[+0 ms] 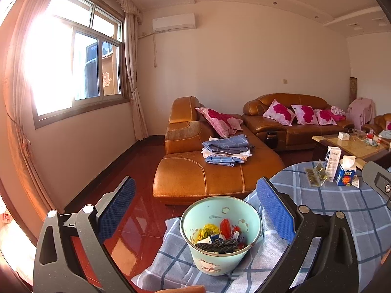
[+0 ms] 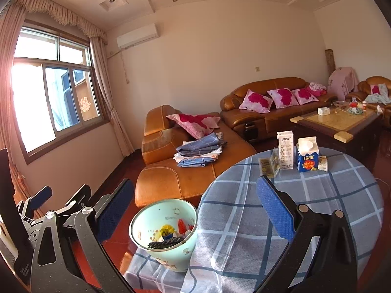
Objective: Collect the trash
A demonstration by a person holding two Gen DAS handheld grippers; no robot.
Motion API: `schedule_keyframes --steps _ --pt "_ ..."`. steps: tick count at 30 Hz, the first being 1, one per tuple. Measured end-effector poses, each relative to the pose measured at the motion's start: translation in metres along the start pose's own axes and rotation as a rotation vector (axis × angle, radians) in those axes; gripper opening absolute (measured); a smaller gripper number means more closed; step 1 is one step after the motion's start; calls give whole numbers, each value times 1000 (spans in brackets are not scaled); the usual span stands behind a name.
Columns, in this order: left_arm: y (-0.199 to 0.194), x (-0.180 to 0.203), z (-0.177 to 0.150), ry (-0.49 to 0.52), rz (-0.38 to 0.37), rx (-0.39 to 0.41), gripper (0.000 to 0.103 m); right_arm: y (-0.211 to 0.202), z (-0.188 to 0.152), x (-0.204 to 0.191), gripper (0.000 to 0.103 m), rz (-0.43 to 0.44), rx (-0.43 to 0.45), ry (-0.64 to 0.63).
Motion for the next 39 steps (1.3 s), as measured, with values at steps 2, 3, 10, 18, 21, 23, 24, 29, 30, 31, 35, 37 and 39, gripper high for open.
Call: schedule_keyframes --steps 2,3,10,18,21,23,24,29,30,31,35,37,39 --pt "-3 -3 1 -16 -7 8 97 -2 1 -2 98 3 8 -8" --pt "-4 -5 2 -23 -12 10 97 -3 1 -3 98 4 8 -12" --pt "-12 -10 4 -37 -11 38 97 -7 0 -5 98 4 17 -9" --pt "-13 -11 4 -34 -11 32 97 -8 -2 -6 98 3 14 -8" --pt "-13 -11 4 -35 -9 33 97 -9 -2 -7 98 6 8 0" --pt "-12 -11 4 -34 -4 30 97 -8 -3 -8 98 4 5 -1" --pt "-11 -11 3 -34 -4 28 97 -8 -4 -8 98 3 3 -3" --pt "-9 -10 4 -35 -5 27 97 -8 -6 -9 98 4 -4 -4" --pt "-9 -10 4 -35 -4 29 97 -8 -5 -9 98 2 -4 -5" --pt "-9 -10 4 -35 -4 29 97 -8 -5 -9 98 3 -3 -6" --pt "-9 -9 4 -35 -6 26 97 -8 -6 -10 98 3 -4 -5" --pt "-10 -9 4 -34 -6 28 97 -8 -6 -10 98 2 -5 -4" --pt "-10 -9 4 -34 -5 28 97 -9 -6 -12 98 2 -8 -4"
Point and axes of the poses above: each gripper's, at about its wrist camera, not at the fingertips, and y roughly the way its jaws point, x to its right, z to its top, the point moved 2 cm from there along y, roughly the way its jaws point, and after that the axes turned 9 degrees about y, right-handed, at the moved point
